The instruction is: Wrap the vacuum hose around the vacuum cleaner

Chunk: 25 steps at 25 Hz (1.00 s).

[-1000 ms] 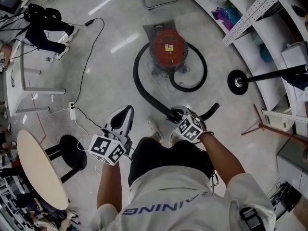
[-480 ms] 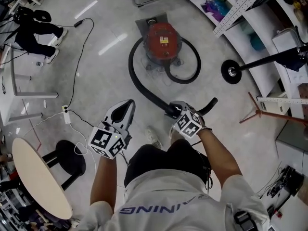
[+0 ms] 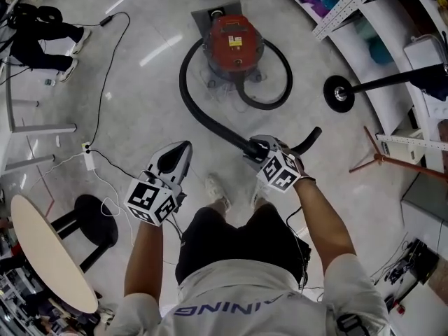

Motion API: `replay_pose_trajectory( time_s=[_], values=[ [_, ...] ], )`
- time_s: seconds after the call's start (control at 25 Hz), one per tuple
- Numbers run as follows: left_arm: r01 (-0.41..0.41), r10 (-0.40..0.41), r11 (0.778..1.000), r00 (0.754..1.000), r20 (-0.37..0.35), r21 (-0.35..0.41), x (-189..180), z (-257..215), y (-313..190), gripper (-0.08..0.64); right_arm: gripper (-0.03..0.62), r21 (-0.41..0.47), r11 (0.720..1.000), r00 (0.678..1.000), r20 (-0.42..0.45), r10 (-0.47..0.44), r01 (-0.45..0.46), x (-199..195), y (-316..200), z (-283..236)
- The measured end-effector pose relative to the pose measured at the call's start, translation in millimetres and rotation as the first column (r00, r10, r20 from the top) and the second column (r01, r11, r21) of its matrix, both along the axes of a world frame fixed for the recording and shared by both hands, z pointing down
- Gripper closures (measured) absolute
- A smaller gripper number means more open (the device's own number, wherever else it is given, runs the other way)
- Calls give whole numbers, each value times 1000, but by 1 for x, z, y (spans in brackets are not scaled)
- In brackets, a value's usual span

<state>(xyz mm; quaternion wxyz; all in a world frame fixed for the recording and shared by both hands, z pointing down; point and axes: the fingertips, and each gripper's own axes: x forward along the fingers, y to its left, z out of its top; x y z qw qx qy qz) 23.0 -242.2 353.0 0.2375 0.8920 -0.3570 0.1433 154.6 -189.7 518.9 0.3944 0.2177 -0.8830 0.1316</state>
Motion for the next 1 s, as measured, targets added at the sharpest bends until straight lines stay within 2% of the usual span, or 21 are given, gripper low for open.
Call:
replay_pose_trajectory(
  time_s=[0.16, 0.32, 0.52, 0.76, 1.0],
  values=[
    [25, -25, 1000, 999, 34, -2, 23, 54, -6, 543, 350, 12, 999, 999, 8, -51, 51, 23, 0, 47],
    [26, -26, 1000, 999, 44, -3, 42, 121, -9, 543, 350, 16, 996, 996, 5, -94, 93, 46, 5, 116],
    [35, -35, 999, 998, 54, 3, 36, 218, -18, 543, 350, 54, 991, 992, 22, -124, 123, 49, -12, 203],
    [42, -42, 999, 997, 66, -4, 17, 337, -23, 543, 350, 59, 986, 987, 28, -156, 154, 57, -24, 311],
    [28, -28, 1000, 998, 49, -6, 14, 446, -35, 543, 351, 92, 959, 963, 1, -271, 270, 54, -22, 412]
  ],
)
